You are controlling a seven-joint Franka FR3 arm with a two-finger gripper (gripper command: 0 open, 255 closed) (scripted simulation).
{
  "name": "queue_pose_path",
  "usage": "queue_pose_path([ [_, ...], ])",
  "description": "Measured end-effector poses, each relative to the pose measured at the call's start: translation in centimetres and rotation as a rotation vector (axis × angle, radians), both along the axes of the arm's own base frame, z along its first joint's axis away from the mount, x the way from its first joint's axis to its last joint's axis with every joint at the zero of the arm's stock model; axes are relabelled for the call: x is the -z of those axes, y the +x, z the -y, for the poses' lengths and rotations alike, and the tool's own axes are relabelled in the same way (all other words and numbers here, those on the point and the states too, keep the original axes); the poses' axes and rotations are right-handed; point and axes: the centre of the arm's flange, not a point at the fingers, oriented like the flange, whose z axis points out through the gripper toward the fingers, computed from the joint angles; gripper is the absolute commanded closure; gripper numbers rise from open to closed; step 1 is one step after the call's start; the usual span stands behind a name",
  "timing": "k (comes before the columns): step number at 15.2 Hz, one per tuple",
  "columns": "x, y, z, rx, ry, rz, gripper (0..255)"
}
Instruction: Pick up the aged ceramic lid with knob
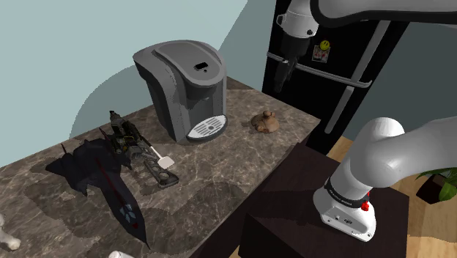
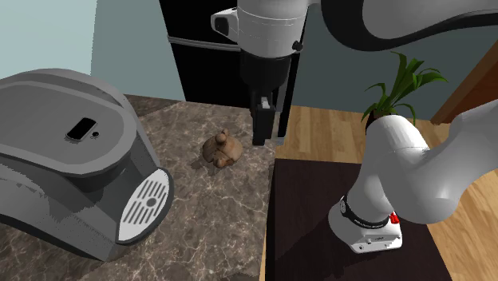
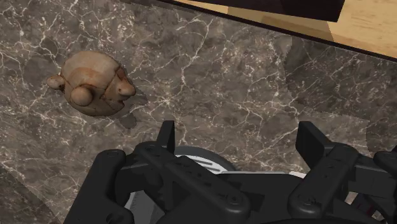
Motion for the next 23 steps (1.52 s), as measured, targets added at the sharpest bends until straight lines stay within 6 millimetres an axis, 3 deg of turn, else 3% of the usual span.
queue_pose_path([
  [3,1.0,0.4,1.0,-0.005,0.003,0.005,0],
  [6,3.4,1.0,3.7,-0.015,0.011,0.016,0],
  [23,19.7,6.6,19.0,-0.087,0.059,0.089,0],
])
